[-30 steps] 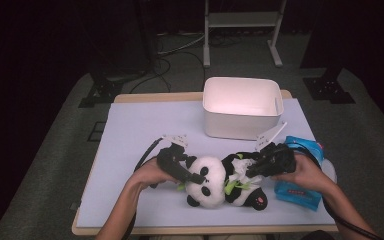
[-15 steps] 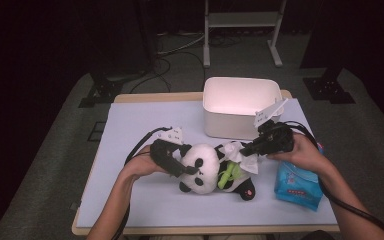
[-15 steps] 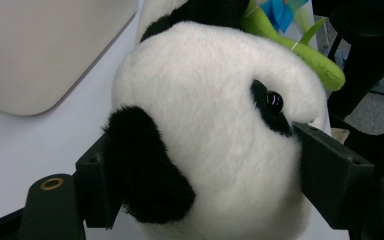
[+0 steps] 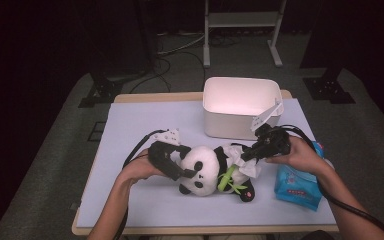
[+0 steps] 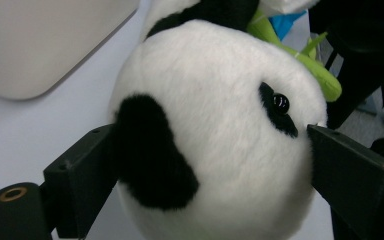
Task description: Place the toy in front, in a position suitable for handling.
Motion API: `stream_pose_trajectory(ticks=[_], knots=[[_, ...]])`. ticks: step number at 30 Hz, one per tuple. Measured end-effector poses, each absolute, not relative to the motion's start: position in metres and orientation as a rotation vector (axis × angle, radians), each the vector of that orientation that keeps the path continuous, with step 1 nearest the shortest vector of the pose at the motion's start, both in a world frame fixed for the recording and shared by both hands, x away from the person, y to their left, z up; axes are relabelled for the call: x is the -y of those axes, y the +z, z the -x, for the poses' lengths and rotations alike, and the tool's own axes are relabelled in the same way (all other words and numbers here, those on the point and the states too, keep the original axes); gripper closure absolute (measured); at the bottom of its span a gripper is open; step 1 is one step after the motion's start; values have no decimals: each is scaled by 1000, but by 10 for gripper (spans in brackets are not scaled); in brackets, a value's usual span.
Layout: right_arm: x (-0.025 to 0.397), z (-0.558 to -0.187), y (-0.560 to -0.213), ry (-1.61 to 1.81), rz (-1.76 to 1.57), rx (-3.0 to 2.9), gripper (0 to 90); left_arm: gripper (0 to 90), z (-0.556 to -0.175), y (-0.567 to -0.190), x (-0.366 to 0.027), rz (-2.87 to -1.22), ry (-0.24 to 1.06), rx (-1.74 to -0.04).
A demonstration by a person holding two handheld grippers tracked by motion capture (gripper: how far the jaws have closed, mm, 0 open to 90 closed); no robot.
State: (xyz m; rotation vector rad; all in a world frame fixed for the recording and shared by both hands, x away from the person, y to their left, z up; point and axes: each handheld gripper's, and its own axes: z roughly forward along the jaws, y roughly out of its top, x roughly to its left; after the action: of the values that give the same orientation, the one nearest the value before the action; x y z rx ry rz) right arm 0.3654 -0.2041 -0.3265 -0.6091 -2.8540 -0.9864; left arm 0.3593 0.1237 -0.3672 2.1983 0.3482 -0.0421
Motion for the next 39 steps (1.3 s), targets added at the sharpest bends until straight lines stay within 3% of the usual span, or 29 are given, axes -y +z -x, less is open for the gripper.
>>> stream_pose_trajectory(ticks=[10,16,27,31,35,39], knots=[[204,-359,-332,-970,594,2857,852,33,-369,-370,-115,-2219,-165,-417],[202,-358,-321,-992,574,2867,852,216,-362,-368,-114,-2262,-76,-338],[213,-366,-305,-1035,652,2901,851,292,-354,-358,-123,-2230,24,-182],[217,-367,-317,-1011,662,2874,851,274,-354,-362,-125,-2217,7,-206],[217,-364,-324,-1001,666,2861,852,130,-356,-363,-124,-2227,-16,-306],[216,-357,-327,-990,636,2861,853,66,-355,-366,-122,-2262,-69,-354]])
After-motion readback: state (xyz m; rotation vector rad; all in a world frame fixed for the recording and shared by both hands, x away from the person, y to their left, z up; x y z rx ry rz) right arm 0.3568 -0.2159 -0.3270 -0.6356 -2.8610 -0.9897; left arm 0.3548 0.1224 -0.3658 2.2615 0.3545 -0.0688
